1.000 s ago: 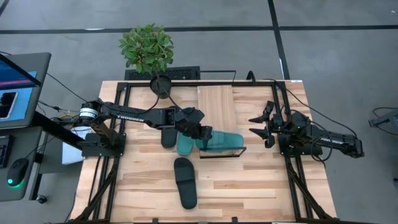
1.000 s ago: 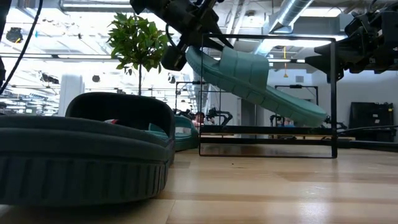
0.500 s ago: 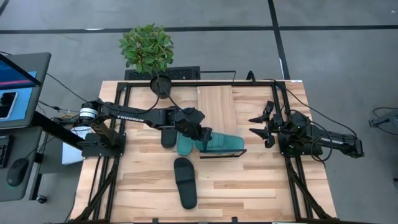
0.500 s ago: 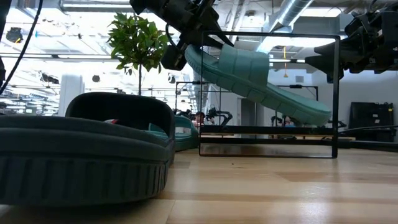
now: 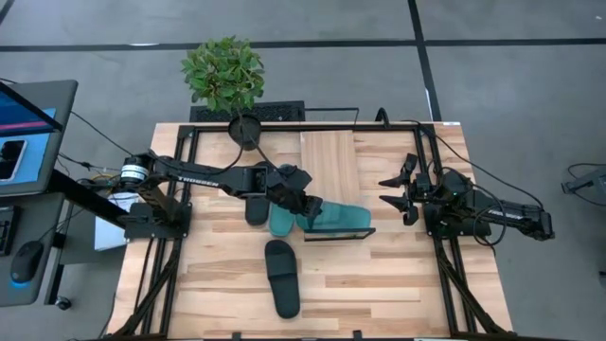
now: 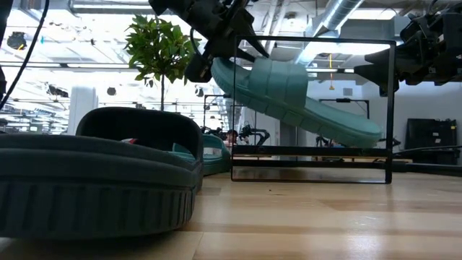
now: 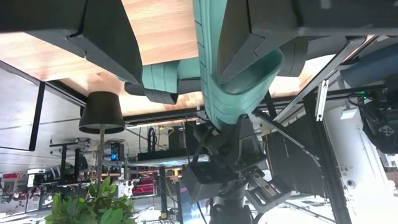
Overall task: Pick and place slides into the shelf
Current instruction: Put the bottom green slide on the shelf
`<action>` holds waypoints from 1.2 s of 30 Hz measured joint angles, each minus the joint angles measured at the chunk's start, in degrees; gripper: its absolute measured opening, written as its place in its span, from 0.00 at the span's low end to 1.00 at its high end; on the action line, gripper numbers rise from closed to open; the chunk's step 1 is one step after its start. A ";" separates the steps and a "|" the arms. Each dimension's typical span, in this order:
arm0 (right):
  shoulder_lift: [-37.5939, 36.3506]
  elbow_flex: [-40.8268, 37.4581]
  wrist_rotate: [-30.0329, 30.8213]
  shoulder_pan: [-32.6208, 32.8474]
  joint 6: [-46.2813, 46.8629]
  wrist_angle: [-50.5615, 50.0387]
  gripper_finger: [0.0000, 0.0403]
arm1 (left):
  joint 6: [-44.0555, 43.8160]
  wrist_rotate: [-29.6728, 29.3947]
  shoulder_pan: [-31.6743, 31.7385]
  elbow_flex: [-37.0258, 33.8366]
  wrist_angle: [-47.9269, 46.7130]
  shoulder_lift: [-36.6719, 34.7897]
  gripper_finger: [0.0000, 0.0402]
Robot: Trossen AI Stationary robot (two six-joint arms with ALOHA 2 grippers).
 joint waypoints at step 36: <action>0.00 0.00 0.00 -0.02 0.00 -0.02 0.50 | -1.65 -0.55 -0.28 0.03 -5.74 0.00 0.26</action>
